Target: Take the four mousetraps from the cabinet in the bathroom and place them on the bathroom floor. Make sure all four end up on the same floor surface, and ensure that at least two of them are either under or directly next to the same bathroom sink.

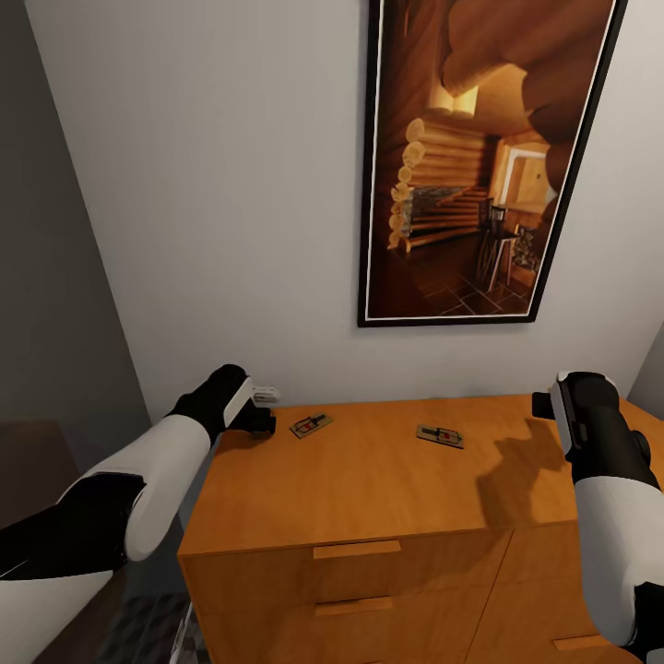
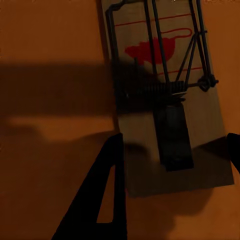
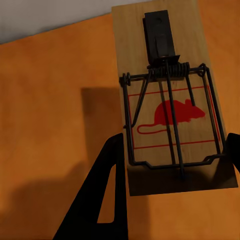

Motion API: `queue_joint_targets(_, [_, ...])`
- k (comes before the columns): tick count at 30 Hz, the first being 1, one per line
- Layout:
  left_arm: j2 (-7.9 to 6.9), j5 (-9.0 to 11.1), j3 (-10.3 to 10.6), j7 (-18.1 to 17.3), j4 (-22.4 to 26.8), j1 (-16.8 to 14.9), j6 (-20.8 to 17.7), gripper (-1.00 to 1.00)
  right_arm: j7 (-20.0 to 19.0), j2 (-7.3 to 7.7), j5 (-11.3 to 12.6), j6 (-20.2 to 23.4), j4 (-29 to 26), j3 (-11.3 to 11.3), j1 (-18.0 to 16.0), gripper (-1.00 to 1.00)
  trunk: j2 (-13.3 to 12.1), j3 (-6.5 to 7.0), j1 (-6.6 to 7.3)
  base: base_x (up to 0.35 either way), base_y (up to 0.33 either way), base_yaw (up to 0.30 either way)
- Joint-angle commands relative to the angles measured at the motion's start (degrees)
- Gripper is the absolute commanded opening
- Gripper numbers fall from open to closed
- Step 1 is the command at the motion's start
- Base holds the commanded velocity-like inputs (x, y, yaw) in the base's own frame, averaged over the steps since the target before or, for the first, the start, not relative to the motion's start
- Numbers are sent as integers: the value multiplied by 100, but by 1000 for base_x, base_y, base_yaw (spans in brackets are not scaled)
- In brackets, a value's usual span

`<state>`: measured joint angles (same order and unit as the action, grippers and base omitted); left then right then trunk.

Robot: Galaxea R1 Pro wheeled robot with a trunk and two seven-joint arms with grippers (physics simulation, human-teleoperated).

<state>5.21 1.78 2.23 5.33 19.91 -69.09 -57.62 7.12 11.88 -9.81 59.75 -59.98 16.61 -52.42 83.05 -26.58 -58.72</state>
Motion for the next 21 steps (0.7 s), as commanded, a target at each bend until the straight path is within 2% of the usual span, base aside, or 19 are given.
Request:
queue_joint_targets(1, [1, -67, 29, 21, -138, 1, -31, -100, -8, -1, -21, 25, -4, 0, -5, -100, 3, -8, 0, 0, 0, 0])
queue_joint_targets(12, [42, -50, -17, 36, 599, 0, -178, -100, -8, 5, -21, 25, -1, 5, -5, -100, 3, -8, 0, 0, 0, 0])
queue_joint_targets(21, [41, -46, -17, 46, 709, -1, -196, -100, -8, 3, -21, 25, 0, 5, -5, -100, 3, -8, 0, 0, 0, 0])
